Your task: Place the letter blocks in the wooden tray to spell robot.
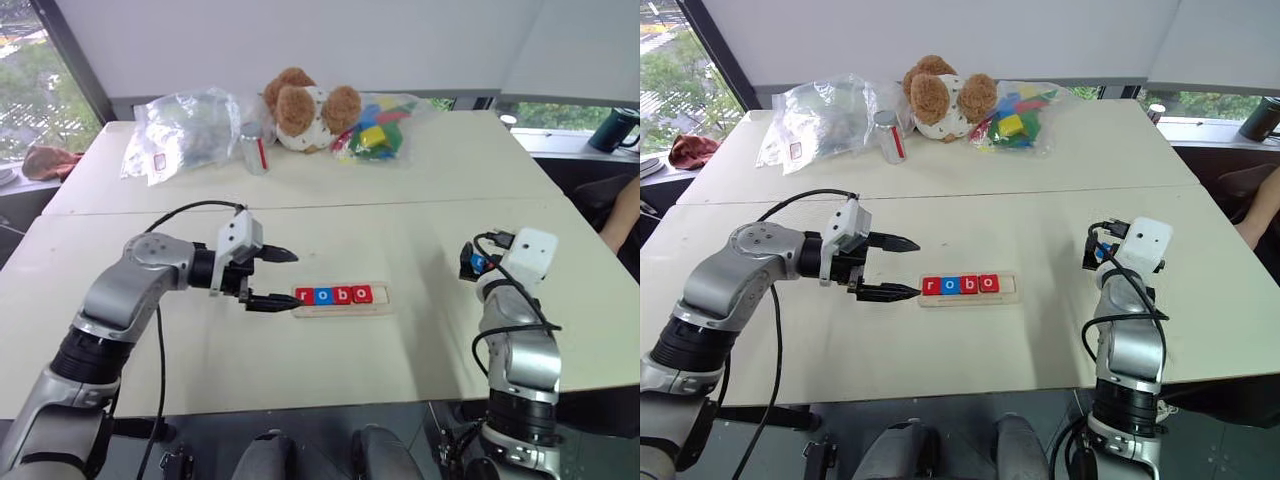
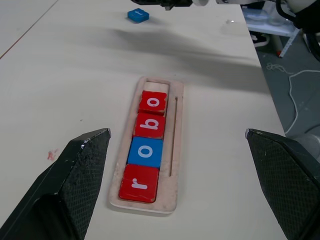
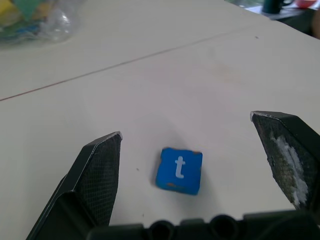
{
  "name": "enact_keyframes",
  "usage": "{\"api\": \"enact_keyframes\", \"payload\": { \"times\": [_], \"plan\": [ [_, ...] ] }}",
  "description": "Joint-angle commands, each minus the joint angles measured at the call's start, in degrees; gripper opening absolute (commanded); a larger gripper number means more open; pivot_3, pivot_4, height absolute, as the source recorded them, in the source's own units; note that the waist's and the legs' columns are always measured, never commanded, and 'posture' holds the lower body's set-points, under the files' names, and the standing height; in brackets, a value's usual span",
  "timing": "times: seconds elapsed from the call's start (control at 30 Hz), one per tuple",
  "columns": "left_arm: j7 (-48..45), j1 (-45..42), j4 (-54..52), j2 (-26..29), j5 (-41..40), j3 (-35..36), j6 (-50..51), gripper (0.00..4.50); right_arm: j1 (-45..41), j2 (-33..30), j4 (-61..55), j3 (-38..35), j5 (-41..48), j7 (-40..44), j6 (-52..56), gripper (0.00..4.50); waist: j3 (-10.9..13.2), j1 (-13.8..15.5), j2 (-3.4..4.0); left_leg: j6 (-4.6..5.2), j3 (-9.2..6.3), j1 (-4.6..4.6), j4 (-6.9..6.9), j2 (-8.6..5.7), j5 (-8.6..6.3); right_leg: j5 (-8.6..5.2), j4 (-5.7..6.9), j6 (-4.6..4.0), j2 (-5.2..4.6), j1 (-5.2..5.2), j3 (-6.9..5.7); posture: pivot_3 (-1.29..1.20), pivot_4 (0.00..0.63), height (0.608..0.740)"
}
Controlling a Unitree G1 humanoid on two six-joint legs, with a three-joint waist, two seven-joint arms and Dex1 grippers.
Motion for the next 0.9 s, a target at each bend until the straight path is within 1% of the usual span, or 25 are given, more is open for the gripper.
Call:
{"api": "enact_keyframes", "payload": {
  "times": [0.03, 0.17, 0.33, 0.5, 0.6, 0.77, 0.9],
  "plan": [
    [0.5, -0.2, -1.1, -0.5, 0.2, 0.1, -0.8, 4.5, -0.6, 1.2, -0.5, 0.3, -0.5, -2.8, 0.5, 4.44, 0.0, 0.0, 0.0, 0.0, 0.0, 0.0, 0.0, 0.0, 0.0, 0.0, 0.0, 0.0, 0.01, 0.0, 0.0, 0.0, 0.15, 0.74],
    [1.6, 1.1, -2.4, -0.4, -0.1, 0.9, -0.1, 4.5, -1.1, 1.0, 4.2, -0.9, 0.0, -4.6, -1.0, 4.44, 0.0, -0.1, 0.0, 0.04, 0.0, 0.02, 0.0, 0.0, -0.02, 0.0, 0.01, 0.0, 0.03, 0.0, 0.0, 0.0, 0.15, 0.74],
    [2.6, 2.6, -3.2, 0.0, 0.4, 0.7, 0.0, 4.5, -3.3, -1.9, 14.8, 0.4, 2.0, -0.5, -5.0, 4.44, 0.0, -0.4, 0.0, 0.06, 0.01, 0.05, 0.0, 0.01, -0.03, 0.0, 0.01, 0.0, 0.06, 0.03, 0.01, 0.0, 0.15, 0.74],
    [3.0, 3.4, -3.1, 0.0, 1.4, 0.4, -0.6, 4.5, -6.3, -4.1, 25.1, -1.0, 3.7, 0.1, -9.8, 4.44, 0.0, -0.6, -0.05, 0.08, 0.03, 0.22, 0.02, 0.04, -0.04, 0.0, -0.01, 0.0, 0.12, 0.22, 0.04, 0.0, 0.15, 0.74],
    [3.2, 3.6, -3.2, 0.0, 1.6, 0.5, -0.6, 4.5, -7.7, -4.2, 28.3, -1.8, 4.8, -0.9, -11.2, 3.65, 0.0, -0.7, -0.08, 0.08, 0.03, 0.27, 0.04, 0.05, -0.04, 0.0, 0.02, 0.0, 0.12, 0.28, 0.06, 0.0, 0.15, 0.74],
    [3.4, 3.8, -3.2, 0.2, 1.8, 0.7, -0.8, 4.5, -7.0, -2.2, 26.9, 0.4, 4.8, -2.6, -11.2, 1.27, -0.1, -0.3, -0.11, 0.08, -0.01, 0.27, 0.04, 0.05, -0.04, 0.0, 0.02, 0.0, 0.09, 0.3, 0.05, 0.0, 0.15, 0.74],
    [3.4, 3.7, -3.3, 0.1, 1.7, 0.7, -1.0, 4.5, -5.8, -1.4, 24.0, 1.7, 4.8, -3.1, -9.9, 1.28, -0.1, -0.3, -0.11, 0.08, -0.04, 0.25, 0.03, 0.05, -0.04, 0.0, 0.02, 0.0, 0.08, 0.28, 0.04, 0.0, 0.15, 0.74]
  ]
}}
